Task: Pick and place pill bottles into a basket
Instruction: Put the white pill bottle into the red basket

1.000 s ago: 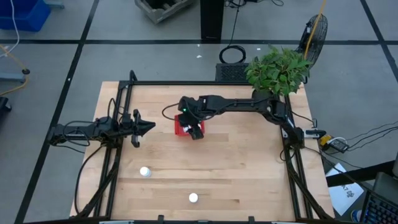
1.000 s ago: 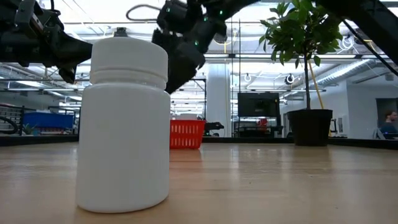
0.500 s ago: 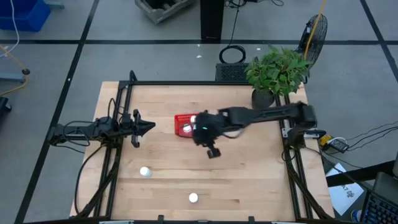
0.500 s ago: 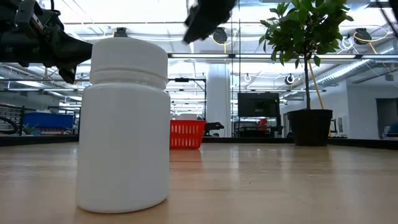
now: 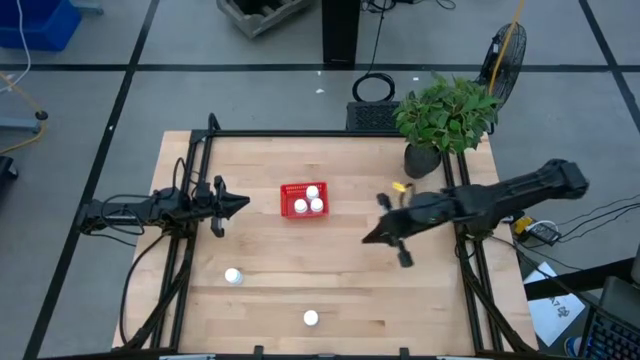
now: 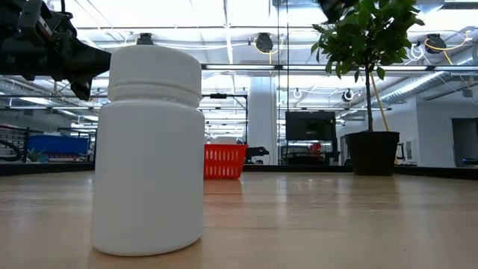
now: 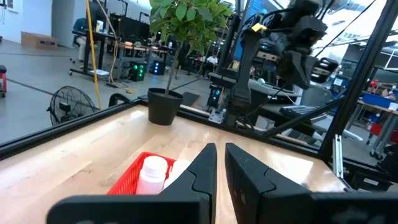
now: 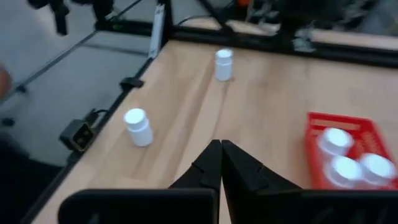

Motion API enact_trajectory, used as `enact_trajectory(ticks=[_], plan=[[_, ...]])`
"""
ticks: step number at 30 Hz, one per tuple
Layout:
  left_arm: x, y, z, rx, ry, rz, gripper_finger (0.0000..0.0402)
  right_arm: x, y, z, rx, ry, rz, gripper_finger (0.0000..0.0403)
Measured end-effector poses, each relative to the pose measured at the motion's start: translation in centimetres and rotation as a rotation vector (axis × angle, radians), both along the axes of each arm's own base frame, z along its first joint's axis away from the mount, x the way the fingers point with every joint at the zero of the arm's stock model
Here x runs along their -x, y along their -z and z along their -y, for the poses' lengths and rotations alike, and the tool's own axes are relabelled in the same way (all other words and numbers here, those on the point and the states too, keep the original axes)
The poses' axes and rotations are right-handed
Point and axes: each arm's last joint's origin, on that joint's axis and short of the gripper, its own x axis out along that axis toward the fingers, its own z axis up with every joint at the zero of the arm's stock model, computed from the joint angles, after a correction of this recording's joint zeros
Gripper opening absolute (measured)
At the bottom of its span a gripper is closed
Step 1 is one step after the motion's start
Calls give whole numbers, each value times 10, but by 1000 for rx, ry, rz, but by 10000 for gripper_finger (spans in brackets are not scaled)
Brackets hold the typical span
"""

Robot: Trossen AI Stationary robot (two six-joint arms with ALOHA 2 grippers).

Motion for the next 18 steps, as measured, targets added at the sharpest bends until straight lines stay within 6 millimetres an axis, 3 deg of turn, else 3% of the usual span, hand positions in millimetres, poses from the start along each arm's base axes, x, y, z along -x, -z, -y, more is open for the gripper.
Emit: enact_trajectory(ticks=[6,18], plan=[[0,0,0,0,0,0,37,48,13,7,3,78,77,1],[0,0,0,0,0,0,37,106,14,20,-71,80,217,0]])
